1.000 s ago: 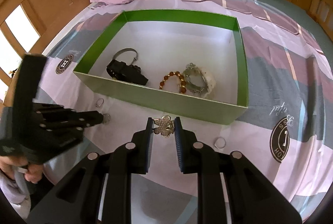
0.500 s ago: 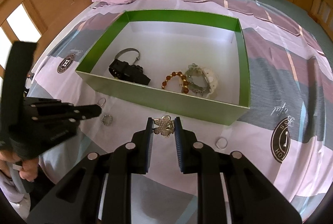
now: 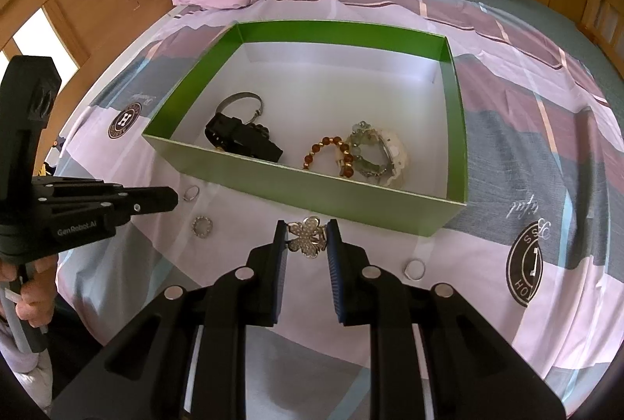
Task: Organize jewelry
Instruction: 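Carry the flower charm and rhinestone ring over the green box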
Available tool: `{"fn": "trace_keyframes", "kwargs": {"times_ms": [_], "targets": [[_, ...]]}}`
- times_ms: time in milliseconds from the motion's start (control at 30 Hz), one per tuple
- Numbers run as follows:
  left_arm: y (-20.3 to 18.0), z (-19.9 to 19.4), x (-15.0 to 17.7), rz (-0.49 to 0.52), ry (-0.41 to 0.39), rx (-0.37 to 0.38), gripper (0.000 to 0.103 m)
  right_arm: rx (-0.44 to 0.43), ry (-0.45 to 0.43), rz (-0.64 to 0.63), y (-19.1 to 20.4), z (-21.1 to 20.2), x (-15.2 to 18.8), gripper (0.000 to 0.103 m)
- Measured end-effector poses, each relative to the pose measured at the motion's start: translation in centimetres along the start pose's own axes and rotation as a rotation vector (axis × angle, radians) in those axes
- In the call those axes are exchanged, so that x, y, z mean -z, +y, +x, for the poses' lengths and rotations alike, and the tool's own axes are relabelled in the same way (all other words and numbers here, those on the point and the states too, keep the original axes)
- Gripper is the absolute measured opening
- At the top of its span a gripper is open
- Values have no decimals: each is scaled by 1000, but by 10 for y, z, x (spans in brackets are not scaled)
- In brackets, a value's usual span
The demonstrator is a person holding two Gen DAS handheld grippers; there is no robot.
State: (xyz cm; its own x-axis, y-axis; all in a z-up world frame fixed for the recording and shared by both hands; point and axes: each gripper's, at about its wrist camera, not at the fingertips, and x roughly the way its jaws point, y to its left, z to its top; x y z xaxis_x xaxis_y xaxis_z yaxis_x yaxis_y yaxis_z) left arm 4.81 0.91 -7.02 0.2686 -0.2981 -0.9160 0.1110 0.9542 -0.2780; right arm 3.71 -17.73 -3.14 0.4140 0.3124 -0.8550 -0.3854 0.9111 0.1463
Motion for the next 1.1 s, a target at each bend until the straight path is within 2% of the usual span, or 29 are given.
{"fn": "trace_keyframes", "kwargs": {"times_ms": [200, 233, 267, 300, 467, 533, 567, 633, 733, 767, 833, 1100], "targets": [[-4, 24, 2, 10, 45, -51, 27, 1, 4, 0, 1, 1, -1, 20], [-5, 23, 2, 10, 45, -44, 32, 0, 4, 0, 0, 0, -1, 20], [-6, 22, 2, 9, 44, -36, 45, 0, 5, 0, 0, 0, -1, 20], [-6, 18, 2, 5, 34, -28, 50, 0, 5, 1, 0, 1, -1, 20], [-1, -1, -2, 6, -17, -34, 52, 2, 6, 5, -1, 1, 0, 20], [1, 3, -2, 2, -5, -59, 50, 2, 5, 5, -1, 1, 0, 20], [1, 7, -2, 1, 10, -77, 39, 2, 5, 5, -1, 1, 0, 20], [4, 19, -1, -2, 49, -107, 23, 2, 6, 4, -1, 1, 0, 20], [-2, 24, 0, 33, 41, -162, 23, 2, 7, 2, 0, 1, 1, 20], [-3, 23, 0, 34, 38, -160, 19, 1, 8, 1, 0, 1, 1, 20], [-3, 23, 0, 32, 36, -142, 4, 0, 8, -2, 1, 2, 1, 20], [-10, 13, 1, 49, 2, -141, 3, 2, 6, 2, 1, 2, 1, 20]]}}
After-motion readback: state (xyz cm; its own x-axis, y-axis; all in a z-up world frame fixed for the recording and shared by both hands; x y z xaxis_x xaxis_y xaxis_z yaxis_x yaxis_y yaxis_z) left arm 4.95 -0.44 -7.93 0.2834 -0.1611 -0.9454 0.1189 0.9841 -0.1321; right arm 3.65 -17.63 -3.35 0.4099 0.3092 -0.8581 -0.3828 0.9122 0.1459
